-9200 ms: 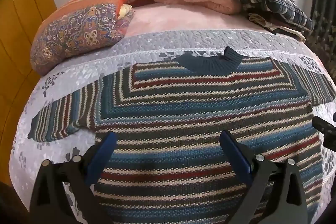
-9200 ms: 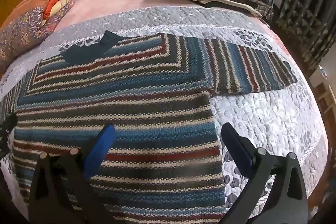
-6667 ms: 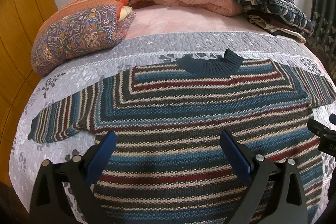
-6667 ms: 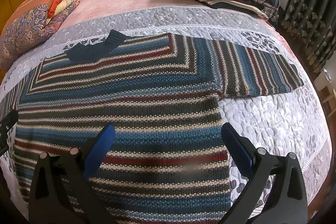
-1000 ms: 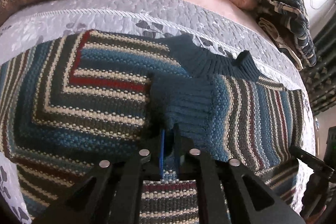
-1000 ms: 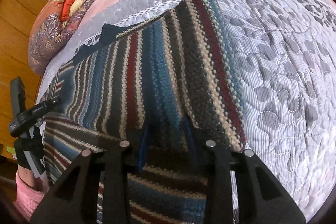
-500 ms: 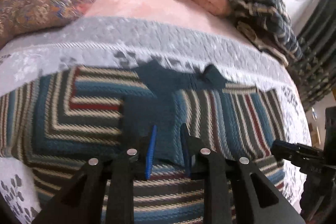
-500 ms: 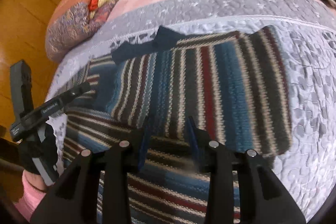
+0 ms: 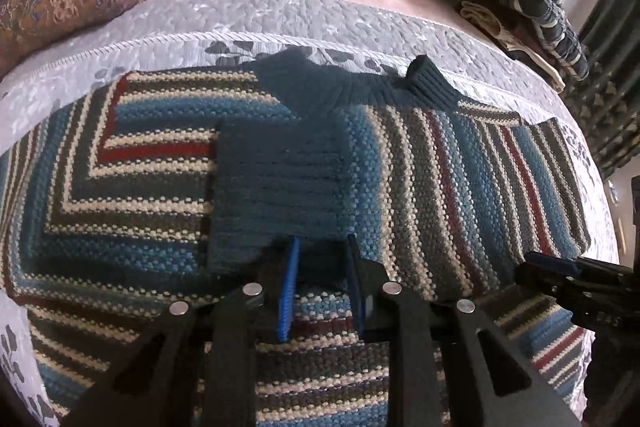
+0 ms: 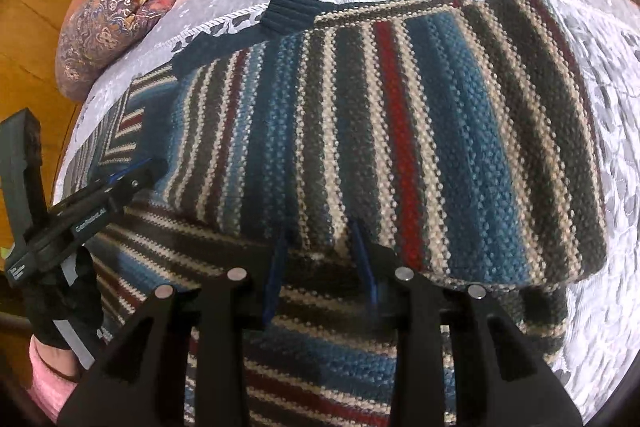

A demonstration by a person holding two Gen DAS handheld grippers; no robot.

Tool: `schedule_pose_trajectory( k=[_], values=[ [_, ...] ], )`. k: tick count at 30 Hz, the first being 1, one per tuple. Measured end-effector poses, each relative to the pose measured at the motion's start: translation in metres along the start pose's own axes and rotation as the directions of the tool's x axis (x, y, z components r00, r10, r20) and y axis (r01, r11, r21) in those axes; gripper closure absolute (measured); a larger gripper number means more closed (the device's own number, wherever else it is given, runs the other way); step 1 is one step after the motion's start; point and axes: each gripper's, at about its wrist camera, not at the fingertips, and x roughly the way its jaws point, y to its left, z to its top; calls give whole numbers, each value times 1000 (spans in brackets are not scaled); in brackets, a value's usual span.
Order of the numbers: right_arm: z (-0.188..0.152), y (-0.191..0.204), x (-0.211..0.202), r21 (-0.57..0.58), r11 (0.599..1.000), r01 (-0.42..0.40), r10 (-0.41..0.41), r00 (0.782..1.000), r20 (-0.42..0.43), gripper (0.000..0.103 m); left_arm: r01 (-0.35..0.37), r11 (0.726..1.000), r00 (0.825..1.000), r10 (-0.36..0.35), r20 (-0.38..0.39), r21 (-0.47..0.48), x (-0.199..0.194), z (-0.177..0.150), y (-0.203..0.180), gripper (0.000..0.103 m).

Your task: Fold small clothes

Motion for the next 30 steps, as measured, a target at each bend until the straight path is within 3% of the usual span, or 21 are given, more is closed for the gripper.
schedule_pose_trajectory(
  k=[11,13,15,19,25,30],
  values=[
    [0,13,-2,-14,996,86,-86,995,42,68,16,1000,1000,-16,9,5,-9,-2,3,79],
    [-1,21,-9,-34,990,135,-132,989,62,59,3,1000,1000,-3,13,-1,-22,-4,9,65],
    [-3,34,-18,-67,970,232,-224,968,109,53,-42,999,998,41,57,8,-44,-8,21,45],
    [-8,51,-26,-89,965,247,-233,962,140,52,-147,989,986,147,81,-17,-80,-16,64,37],
    [-16,74,-25,-111,960,259,-240,958,158,52,-264,944,961,274,24,-198,-113,-30,166,36],
    [-19,88,-24,-148,952,269,-243,954,173,52,-239,888,967,256,-9,-393,-120,-43,248,36]
  ],
)
